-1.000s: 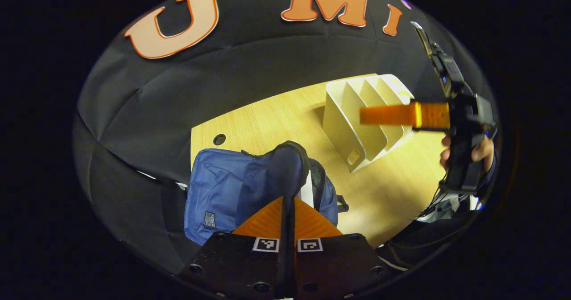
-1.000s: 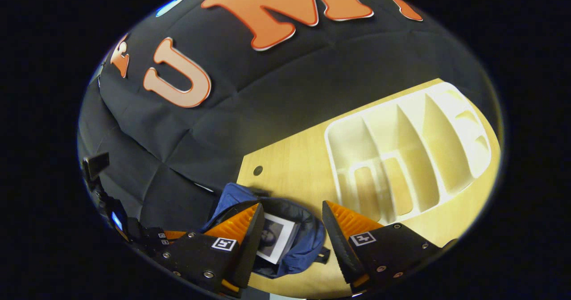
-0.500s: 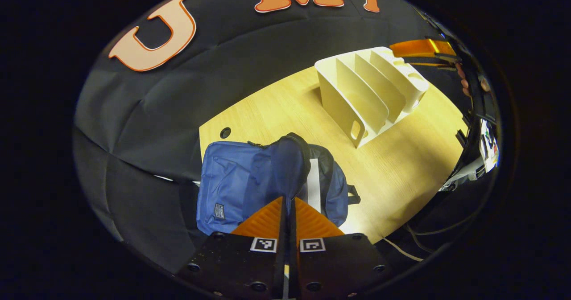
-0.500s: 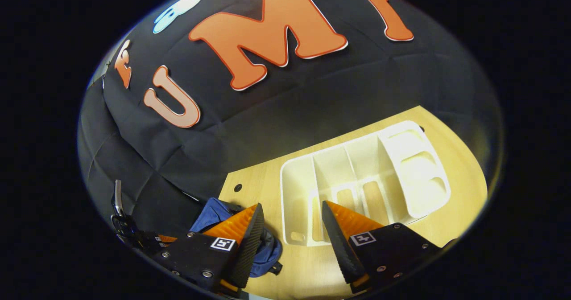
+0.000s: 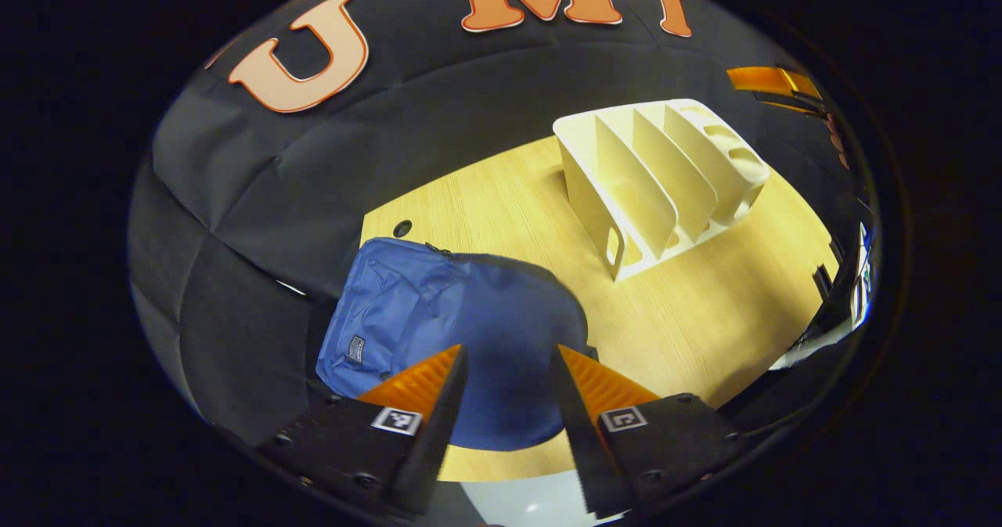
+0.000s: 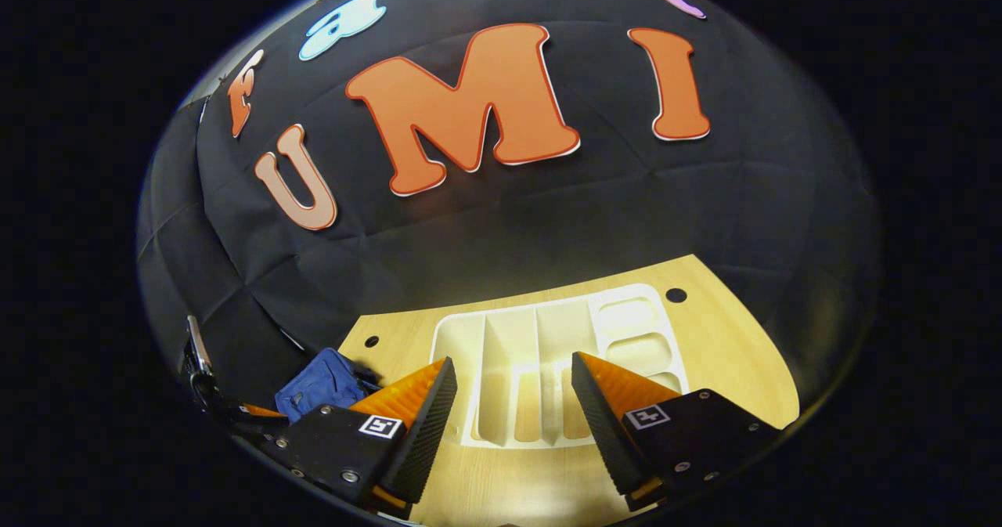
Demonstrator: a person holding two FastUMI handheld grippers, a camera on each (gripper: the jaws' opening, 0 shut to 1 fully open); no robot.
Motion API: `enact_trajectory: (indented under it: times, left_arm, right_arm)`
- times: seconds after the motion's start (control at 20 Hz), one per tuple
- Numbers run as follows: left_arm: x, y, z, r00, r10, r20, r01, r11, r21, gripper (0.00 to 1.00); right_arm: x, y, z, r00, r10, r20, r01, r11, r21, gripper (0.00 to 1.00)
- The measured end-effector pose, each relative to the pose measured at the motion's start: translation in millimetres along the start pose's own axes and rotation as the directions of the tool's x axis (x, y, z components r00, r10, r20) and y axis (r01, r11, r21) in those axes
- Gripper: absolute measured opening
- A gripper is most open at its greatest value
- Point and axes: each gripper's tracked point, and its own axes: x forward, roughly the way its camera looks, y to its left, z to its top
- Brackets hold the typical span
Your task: Open the schoolbag, grab two books from the bookshelf and put them into the schoolbag.
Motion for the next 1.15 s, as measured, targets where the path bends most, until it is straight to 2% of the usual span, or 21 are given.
enact_trajectory:
  times: [0.1, 0.25, 0.35, 0.6, 0.8, 0.85, 0.95, 1.0, 1.05, 1.15]
  left_arm:
    - [-9.1, -8.3, 23.3, 0.996, 0.032, 0.082, -0.03, 0.999, -0.029, 0.91]
    - [-28.9, -27.8, 70.1, 0.974, 0.065, 0.218, -0.049, 0.996, -0.077, 0.92]
    - [-48.1, -44.1, 108.5, 0.939, 0.092, 0.332, -0.06, 0.993, -0.104, 0.96]
    - [-100.1, -73.6, 178.0, 0.802, 0.167, 0.573, -0.081, 0.982, -0.172, 0.98]
    - [-130.1, -76.7, 204.5, 0.695, 0.223, 0.684, -0.073, 0.968, -0.241, 1.0]
    - [-139.5, -75.5, 212.0, 0.655, 0.236, 0.718, -0.072, 0.965, -0.251, 0.97]
    - [-159.3, -73.6, 234.0, 0.557, 0.259, 0.789, -0.052, 0.959, -0.278, 1.0]
    - [-167.8, -73.4, 237.6, 0.528, 0.262, 0.808, -0.036, 0.957, -0.287, 0.99]
    - [-173.9, -72.6, 240.3, 0.503, 0.271, 0.821, -0.023, 0.953, -0.301, 1.0]
    - [-178.1, -74.4, 240.7, 0.485, 0.284, 0.827, -0.012, 0.948, -0.319, 0.99]
  right_arm:
    - [-9.3, -5.3, 11.3, 0.999, -0.004, 0.046, 0.004, 1.0, -0.002, 0.91]
    - [-23.6, -11.4, 36.1, 0.988, -0.026, 0.151, 0.033, 0.999, -0.044, 0.94]
    - [-36.6, -11.0, 52.2, 0.973, -0.032, 0.229, 0.05, 0.996, -0.076, 0.94]
    - [-60.7, 1.6, 65.3, 0.948, -0.011, 0.318, 0.054, 0.99, -0.127, 0.94]
    - [-84.6, 13.3, 64.0, 0.93, 0.006, 0.368, 0.058, 0.985, -0.164, 0.94]
    - [-89.5, 15.1, 66.7, 0.921, 0.009, 0.391, 0.063, 0.983, -0.17, 0.94]
    - [-100.6, 17.8, 72.2, 0.901, 0.016, 0.434, 0.069, 0.982, -0.177, 0.94]
    - [-103.5, 17.1, 74.4, 0.892, 0.013, 0.453, 0.075, 0.981, -0.176, 0.94]
    - [-106.3, 17.8, 75.4, 0.883, 0.014, 0.469, 0.078, 0.981, -0.176, 0.94]
    - [-106.8, 17.5, 74.9, 0.878, 0.005, 0.479, 0.088, 0.981, -0.172, 0.94]
